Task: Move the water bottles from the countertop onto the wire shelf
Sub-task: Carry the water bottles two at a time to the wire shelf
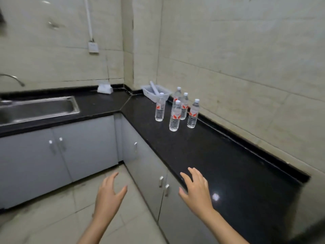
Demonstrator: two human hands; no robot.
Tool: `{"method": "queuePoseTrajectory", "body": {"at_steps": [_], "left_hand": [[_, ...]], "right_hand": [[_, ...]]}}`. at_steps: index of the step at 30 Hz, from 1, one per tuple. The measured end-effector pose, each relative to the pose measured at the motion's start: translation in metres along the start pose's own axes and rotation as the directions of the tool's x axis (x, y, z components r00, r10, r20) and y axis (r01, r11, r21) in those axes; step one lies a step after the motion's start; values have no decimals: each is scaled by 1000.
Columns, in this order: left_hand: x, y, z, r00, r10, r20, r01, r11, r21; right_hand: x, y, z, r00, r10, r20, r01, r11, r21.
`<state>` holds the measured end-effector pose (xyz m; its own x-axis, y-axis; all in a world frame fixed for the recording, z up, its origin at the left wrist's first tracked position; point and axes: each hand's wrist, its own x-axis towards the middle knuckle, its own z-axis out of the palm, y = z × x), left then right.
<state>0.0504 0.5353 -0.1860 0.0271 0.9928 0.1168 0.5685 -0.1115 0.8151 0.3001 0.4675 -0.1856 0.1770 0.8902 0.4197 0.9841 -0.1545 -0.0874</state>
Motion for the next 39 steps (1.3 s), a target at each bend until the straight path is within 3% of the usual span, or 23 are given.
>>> {"method": "queuePoseTrajectory", "body": {"at_steps": [4, 9, 15, 21, 28, 39], "left_hand": [[13, -32, -10, 993, -110, -34, 112, 993, 39], [62, -48, -15, 986, -145, -87, 153, 983, 99], [161, -33, 4, 984, -133, -116, 148, 980, 131], [245, -13, 41, 981, -145, -128, 156, 985, 79], [288, -25, 103, 970, -242, 6, 240, 967, 83], [418, -12, 186, 957, -145, 250, 133, 989, 66]], "right_hand": [[31, -20, 32, 995, -58, 77, 57, 998, 19], [86, -32, 75, 986, -77, 148, 59, 991, 120], [179, -16, 116, 982, 30, 184, -90, 941, 327], [263, 23, 145, 969, 84, 234, -162, 927, 339], [298, 63, 170, 924, 182, 336, -290, 907, 305], [359, 97, 206, 818, 456, 350, -550, 798, 246]]}}
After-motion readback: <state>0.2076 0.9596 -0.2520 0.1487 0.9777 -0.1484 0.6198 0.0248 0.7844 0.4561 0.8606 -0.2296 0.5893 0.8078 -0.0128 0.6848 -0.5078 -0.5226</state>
